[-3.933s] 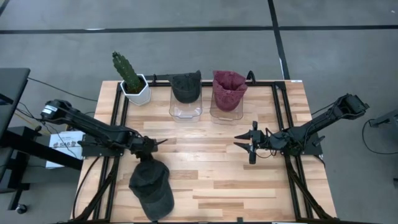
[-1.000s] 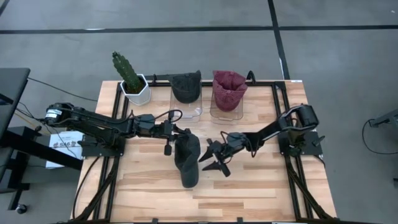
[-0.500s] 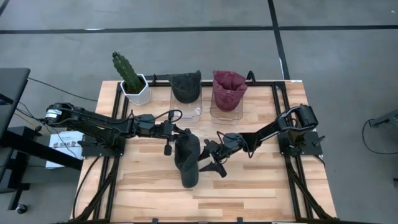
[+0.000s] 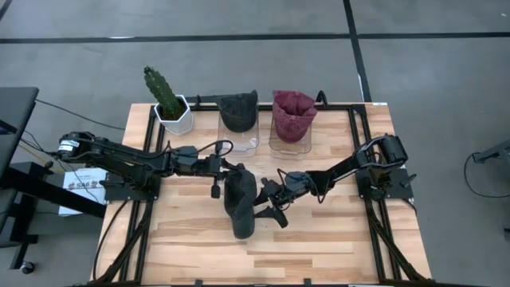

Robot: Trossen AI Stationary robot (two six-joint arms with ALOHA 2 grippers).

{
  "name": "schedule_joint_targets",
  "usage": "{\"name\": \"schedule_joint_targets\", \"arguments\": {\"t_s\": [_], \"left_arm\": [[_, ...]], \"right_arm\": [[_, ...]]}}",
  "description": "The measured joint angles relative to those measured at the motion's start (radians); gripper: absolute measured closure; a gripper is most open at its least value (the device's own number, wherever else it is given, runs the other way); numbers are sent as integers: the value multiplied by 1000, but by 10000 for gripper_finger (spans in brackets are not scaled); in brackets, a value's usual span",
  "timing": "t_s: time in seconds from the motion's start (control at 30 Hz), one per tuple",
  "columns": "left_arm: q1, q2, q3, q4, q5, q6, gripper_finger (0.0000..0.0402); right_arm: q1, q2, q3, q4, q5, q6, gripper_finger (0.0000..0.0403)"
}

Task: Pick & Place hat
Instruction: Put the black head cap into the left transparent bin

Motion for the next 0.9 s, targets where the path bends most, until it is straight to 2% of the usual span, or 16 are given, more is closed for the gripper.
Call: {"name": "schedule_joint_targets", "arguments": {"t_s": [0.27, 0.47, 0.63, 0.77, 0.9], "left_arm": [[0, 0, 0, 8, -28, 0, 390], [0, 0, 0, 9, -105, 0, 391], [0, 0, 0, 15, -112, 0, 391], [0, 0, 0, 16, -112, 0, 391], [0, 0, 0, 22, -111, 0, 388]], "right_arm": [[0, 0, 0, 0, 20, 0, 234], [-1, 0, 0, 1, 20, 0, 250], [0, 0, 0, 1, 80, 0, 268], [-4, 0, 0, 0, 98, -1, 307], [-4, 0, 0, -20, 95, -24, 386]]}}
